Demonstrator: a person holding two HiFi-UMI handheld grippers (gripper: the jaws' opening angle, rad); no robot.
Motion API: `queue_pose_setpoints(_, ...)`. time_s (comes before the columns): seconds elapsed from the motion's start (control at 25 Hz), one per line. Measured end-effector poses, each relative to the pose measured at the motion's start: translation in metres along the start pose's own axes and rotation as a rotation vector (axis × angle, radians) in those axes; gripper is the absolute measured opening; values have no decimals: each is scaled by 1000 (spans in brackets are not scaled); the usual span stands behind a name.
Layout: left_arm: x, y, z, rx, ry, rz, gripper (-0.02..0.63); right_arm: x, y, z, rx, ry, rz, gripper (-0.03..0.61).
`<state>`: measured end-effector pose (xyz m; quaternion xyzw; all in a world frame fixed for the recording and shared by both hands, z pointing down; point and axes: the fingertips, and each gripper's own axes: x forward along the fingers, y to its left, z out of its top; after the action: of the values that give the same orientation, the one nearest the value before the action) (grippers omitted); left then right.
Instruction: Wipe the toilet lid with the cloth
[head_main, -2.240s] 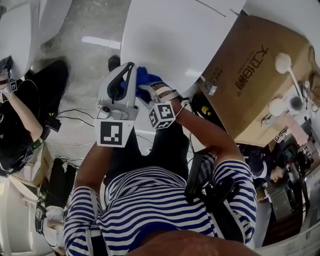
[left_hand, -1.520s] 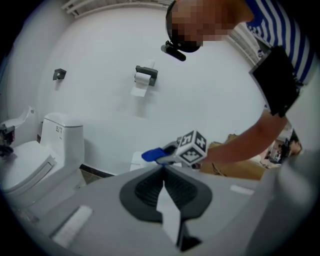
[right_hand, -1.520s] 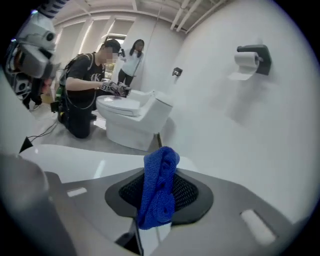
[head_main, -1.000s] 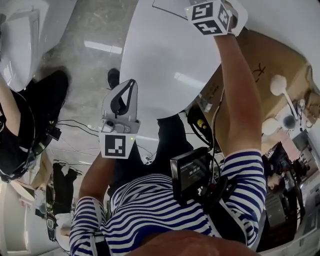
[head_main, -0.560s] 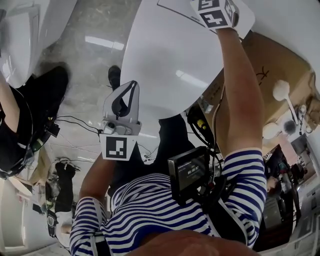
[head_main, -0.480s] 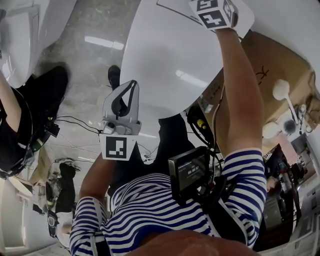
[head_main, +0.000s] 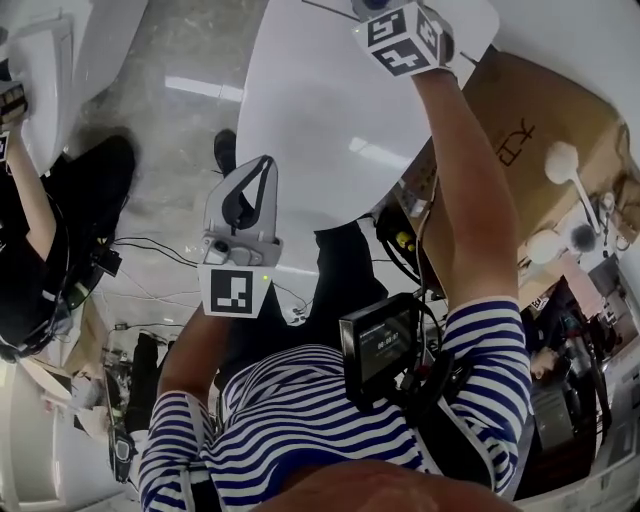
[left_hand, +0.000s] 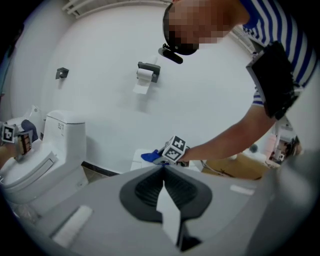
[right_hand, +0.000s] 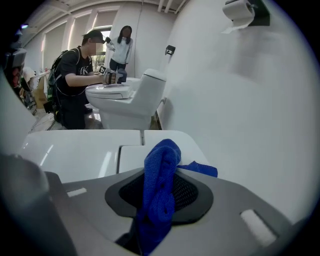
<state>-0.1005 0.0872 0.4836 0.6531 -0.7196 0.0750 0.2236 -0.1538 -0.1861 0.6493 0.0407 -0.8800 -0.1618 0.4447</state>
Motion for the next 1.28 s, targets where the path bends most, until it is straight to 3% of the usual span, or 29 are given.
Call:
queue_pose_setpoints(0.4,-20,-6,0,17,-15,-22,3,-31,83,-7,-10,-22,78,118)
queue_pose_setpoints(0.84,-32,-16,-2,27,-21,-46,3,-83,200,-25,-31,-58,224,118)
queue_pose_setpoints(1.28,-36,-30,4,32,-32,-71,3,-154,370,-43,-114,-75,489,118)
